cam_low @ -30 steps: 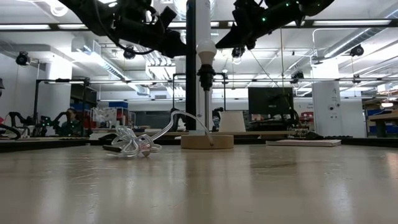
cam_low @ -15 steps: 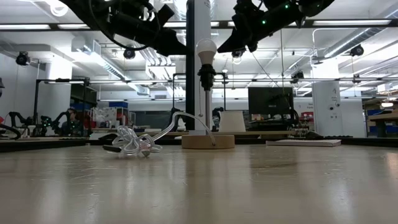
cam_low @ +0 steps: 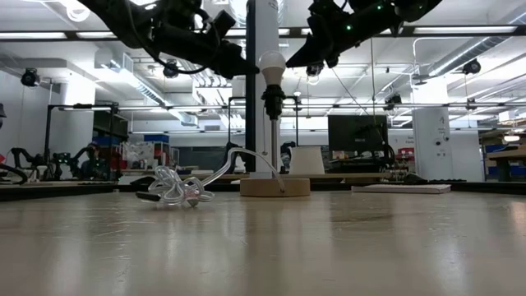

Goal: Screw lightbulb
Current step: Remove the lightbulb from the lamp

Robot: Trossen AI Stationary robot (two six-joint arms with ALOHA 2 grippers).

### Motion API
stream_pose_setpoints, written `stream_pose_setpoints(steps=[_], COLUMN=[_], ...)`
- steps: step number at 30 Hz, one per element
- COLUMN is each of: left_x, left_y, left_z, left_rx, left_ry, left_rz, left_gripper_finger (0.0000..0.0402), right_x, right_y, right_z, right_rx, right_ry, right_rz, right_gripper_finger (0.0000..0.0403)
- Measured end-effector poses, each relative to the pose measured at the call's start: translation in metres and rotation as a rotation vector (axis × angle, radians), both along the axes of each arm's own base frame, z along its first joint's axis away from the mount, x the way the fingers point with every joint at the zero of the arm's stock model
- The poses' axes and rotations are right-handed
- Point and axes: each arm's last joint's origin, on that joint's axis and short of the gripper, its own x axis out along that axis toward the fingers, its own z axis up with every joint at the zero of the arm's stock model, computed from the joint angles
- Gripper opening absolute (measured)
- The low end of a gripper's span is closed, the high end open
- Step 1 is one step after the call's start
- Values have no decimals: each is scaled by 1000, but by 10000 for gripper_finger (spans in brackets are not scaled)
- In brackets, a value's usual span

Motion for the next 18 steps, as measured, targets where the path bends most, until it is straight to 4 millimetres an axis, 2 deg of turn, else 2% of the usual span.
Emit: stream_pose_setpoints(steps=[12,18], left_x=[-1,-7], left_y=[-6,-5], left_z=[2,2], left_rx=[-16,-33], left_ry=[6,49], left_rz=[-111,-30], left_gripper_finger=[0,0], right_x=[-2,-4], right_y=[-5,-3], right_z=[0,1], right_rx=[-13,-7], right_ry=[5,8], right_rz=[-73,-59], right_gripper_finger=[7,7])
